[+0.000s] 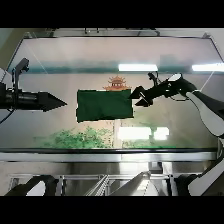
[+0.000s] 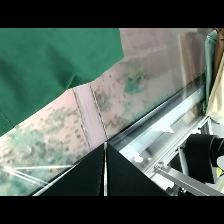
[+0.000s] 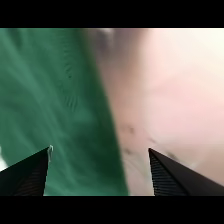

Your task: Fold the shirts.

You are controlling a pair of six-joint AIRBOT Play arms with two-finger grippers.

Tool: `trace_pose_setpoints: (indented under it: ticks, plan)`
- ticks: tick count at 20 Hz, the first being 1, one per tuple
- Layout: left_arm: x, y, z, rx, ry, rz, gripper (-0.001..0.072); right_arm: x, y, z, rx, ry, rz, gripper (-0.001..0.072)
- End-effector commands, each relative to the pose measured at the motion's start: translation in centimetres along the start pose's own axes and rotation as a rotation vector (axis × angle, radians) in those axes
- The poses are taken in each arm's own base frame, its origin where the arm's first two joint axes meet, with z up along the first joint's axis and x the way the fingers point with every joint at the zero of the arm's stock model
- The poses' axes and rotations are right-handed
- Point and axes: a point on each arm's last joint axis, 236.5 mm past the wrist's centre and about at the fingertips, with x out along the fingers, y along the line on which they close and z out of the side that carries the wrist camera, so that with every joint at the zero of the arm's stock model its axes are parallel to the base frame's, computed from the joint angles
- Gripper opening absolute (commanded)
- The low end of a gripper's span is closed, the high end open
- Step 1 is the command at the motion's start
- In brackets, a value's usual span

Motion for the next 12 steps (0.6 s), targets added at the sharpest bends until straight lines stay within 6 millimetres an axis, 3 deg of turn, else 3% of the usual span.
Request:
trace_pose_setpoints:
  ticks: [1, 3, 4, 5, 6, 7, 9, 10, 12]
  plan:
    - [0.2, 0.2, -0.1, -0.009, 0.009, -0.002, 0.0024, 3.2, 1.1, -0.4, 0.000, 0.014, 0.055, 0.0688]
    - [0.2, 0.2, -0.1, -0.009, 0.009, -0.002, 0.0024, 4.5, 2.1, -0.9, -0.018, 0.021, 0.056, 0.0552]
    - [0.2, 0.1, -0.2, -0.009, 0.011, -0.003, 0.0024, 5.0, 2.8, -1.3, -0.022, 0.031, 0.065, 0.0552]
    - [0.2, 0.0, -0.3, -0.009, 0.018, -0.007, 0.0024, 5.4, 3.5, -1.6, -0.026, 0.039, 0.081, 0.0451]
    - [0.2, -0.1, -0.6, -0.009, 0.030, -0.013, 0.0024, 5.7, 4.4, -1.9, -0.040, 0.047, 0.102, 0.0294]
    - [0.1, -0.2, -0.8, -0.009, 0.039, -0.017, 0.0024, 5.9, 5.2, -2.2, -0.044, 0.053, 0.117, 0.0280]
    - [0.1, -0.2, -0.9, -0.008, 0.041, -0.017, 0.0024, 5.8, 6.5, -2.7, -0.063, 0.057, 0.132, 0.0062]
    - [0.1, -0.2, -0.8, -0.008, 0.040, -0.016, 0.0024, 5.5, 7.1, -2.8, -0.078, 0.052, 0.135, 0.0020]
    - [0.1, -0.2, -0.8, -0.008, 0.040, -0.016, 0.0024, 4.0, 9.0, -2.6, -0.115, 0.022, 0.144, 0.0019]
